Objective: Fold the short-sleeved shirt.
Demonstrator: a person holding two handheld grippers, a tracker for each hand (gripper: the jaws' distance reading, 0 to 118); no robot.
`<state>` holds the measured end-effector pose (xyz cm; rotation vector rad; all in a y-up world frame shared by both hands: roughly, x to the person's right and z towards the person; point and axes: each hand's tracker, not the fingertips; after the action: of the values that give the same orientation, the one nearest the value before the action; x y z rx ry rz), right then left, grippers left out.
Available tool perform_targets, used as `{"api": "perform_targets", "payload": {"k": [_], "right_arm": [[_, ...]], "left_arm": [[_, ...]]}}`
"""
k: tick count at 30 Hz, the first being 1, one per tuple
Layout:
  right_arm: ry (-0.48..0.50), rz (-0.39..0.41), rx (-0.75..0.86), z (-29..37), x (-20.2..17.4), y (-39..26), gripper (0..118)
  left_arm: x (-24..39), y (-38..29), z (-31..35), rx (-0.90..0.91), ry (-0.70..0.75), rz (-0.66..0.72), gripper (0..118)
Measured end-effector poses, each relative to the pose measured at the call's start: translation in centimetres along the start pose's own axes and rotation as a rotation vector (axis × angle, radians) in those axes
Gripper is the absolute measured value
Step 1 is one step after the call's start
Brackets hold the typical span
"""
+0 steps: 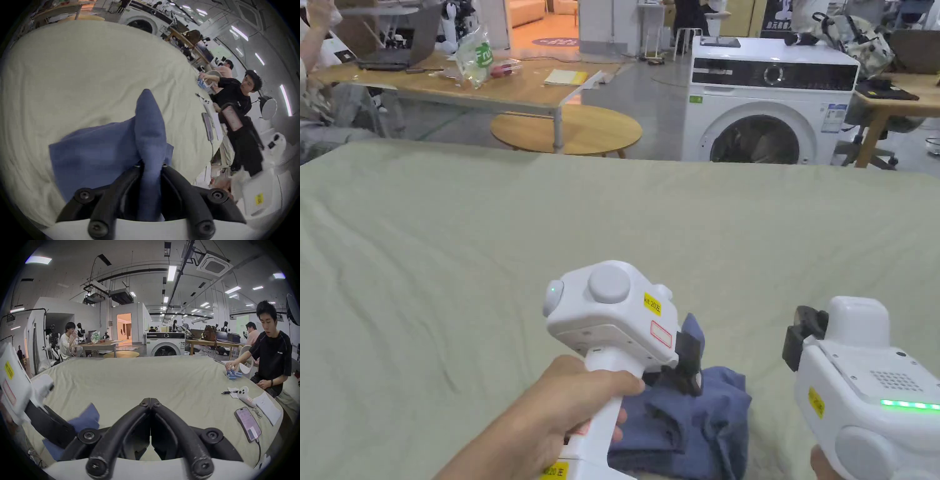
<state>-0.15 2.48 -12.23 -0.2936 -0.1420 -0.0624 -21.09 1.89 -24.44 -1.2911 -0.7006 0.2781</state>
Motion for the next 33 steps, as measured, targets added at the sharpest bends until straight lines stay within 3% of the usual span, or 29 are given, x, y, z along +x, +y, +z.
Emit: {"api": "perform_targets", "payload": {"k": [4, 5, 7, 8, 14, 16, 18, 19, 23, 27, 33], "right_arm": [[-0.017, -0.013, -0.009, 0.1, 0.7, -0.1, 0], [-0.020, -0.014, -0.010, 0.1, 0.8, -0.1, 0], [-0.023, -0.012, -0.010, 0.1, 0.8, -0.1, 0], [-0.022, -0.011, -0.011, 0.2, 0.8, -0.1, 0], [-0.019, -0.004, -0.006, 0.2, 0.8, 0.1, 0], [-0.019, -0.007, -0.006, 0.2, 0.8, 0.1, 0], [-0.018, -0.011, -0.006, 0.2, 0.9, 0.2, 0], [-0.018, -0.012, -0.005, 0.2, 0.8, 0.2, 0], [-0.016, -0.012, -0.004, 0.2, 0.6, 0.2, 0], [-0.015, -0.008, -0.006, 0.1, 0.4, 0.2, 0], [-0.010, -0.001, -0.005, -0.1, 0.1, 0.2, 0]], "left_arm": [[0.1, -0.3, -3.1, -0.033, 0.030, 0.016, 7], [-0.2, -0.4, -3.5, -0.041, 0.011, 0.031, 13], [-0.4, -0.6, -3.6, -0.051, -0.079, 0.071, 43], [-0.4, -0.8, -3.2, -0.033, -0.104, 0.075, 47], [0.3, -1.1, 1.7, 0.072, -0.208, 0.003, 46], [0.2, -1.0, 2.6, 0.125, -0.203, -0.008, 41], [-0.3, -0.9, 2.0, 0.130, -0.181, -0.020, 10], [-0.6, -0.6, 1.0, 0.122, -0.179, -0.020, 6], [-2.1, -0.5, -4.9, 0.012, -0.310, 0.037, 4], [-3.3, -1.4, -9.8, -0.031, -0.279, 0.071, 0], [-3.7, -2.0, -9.3, 0.011, -0.298, 0.100, 0]]}}
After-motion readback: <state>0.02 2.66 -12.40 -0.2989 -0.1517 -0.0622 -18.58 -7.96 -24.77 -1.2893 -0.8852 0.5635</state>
